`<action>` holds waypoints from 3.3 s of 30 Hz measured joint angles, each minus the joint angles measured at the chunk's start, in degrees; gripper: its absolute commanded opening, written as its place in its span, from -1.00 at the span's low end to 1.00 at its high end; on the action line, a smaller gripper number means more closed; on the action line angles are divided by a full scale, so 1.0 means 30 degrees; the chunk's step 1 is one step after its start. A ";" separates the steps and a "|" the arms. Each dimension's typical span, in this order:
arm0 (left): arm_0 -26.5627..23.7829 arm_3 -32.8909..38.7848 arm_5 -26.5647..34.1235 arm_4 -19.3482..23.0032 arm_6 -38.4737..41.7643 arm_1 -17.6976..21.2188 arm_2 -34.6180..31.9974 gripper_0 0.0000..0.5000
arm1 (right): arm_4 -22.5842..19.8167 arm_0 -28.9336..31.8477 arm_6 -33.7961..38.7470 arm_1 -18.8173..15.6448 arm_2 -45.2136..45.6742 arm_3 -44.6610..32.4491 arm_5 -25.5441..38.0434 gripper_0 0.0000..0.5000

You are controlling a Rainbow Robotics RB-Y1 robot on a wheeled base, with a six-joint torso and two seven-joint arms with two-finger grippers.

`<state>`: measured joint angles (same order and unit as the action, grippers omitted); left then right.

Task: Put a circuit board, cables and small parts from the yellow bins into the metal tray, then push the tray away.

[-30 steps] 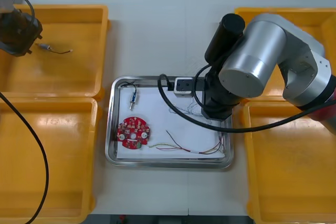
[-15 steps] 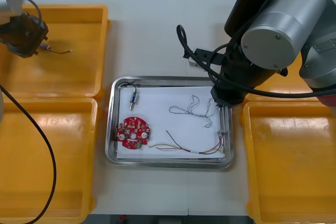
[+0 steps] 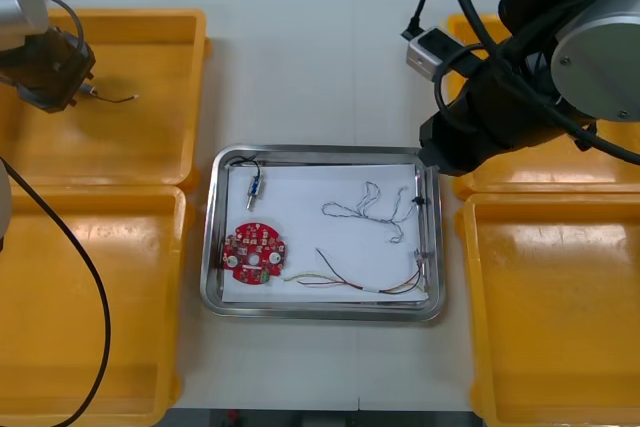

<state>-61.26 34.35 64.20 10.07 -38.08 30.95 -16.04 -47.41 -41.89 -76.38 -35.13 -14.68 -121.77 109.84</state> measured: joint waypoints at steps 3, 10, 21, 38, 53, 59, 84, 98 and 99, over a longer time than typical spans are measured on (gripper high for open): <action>0.0000 -0.0151 -0.0001 -0.0068 0.0018 -0.0026 0.0001 0.89 | 0.0202 0.0894 0.1754 -0.0528 0.0327 -0.0661 0.0000 1.00; -0.0001 -0.0512 -0.0004 -0.0158 0.0019 -0.0103 0.0020 0.57 | 0.0655 0.2572 0.2931 -0.1506 0.1487 -0.1286 0.0000 1.00; -0.0002 -0.0545 -0.0018 -0.0183 0.0020 -0.0154 0.0468 -1.00 | -0.0879 0.4967 0.6388 -0.2296 0.4945 -0.1770 0.0000 1.00; -0.0018 0.0910 0.3749 -0.0600 0.0020 -0.0180 0.0477 -1.00 | -0.0855 0.8925 0.7090 -0.3795 0.8509 -0.2226 0.0000 1.00; -0.0003 0.6368 1.0673 -0.0704 0.0018 -0.0200 0.0470 -1.00 | -0.0685 1.0709 0.3838 -0.4008 1.0244 -0.1152 0.0000 1.00; 0.0381 0.9236 1.2464 -0.0493 0.0013 -0.0376 0.0473 -1.00 | -0.0630 1.0743 0.3838 -0.4008 1.0244 -0.0916 0.0000 1.00; 0.2082 1.6901 1.5094 0.6732 -0.0236 -0.1618 0.5326 -1.00 | -0.0632 1.0870 0.2677 -0.4009 1.0109 -0.0492 -0.1206 1.00; 0.2842 1.9907 1.5088 0.7518 -0.2684 -0.1633 0.7896 -1.00 | -0.0721 1.0874 0.2677 -0.4009 1.0093 -0.0486 -0.1207 1.00; 0.2970 2.0258 1.5088 0.7513 -0.2684 -0.1633 0.8071 -1.00 | -0.0721 1.0874 0.2677 -0.4009 1.0093 -0.0485 -0.1207 1.00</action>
<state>-52.35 95.12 109.46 32.61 -46.13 26.05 8.18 -49.57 -9.27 -68.35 -47.16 15.60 -123.23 106.22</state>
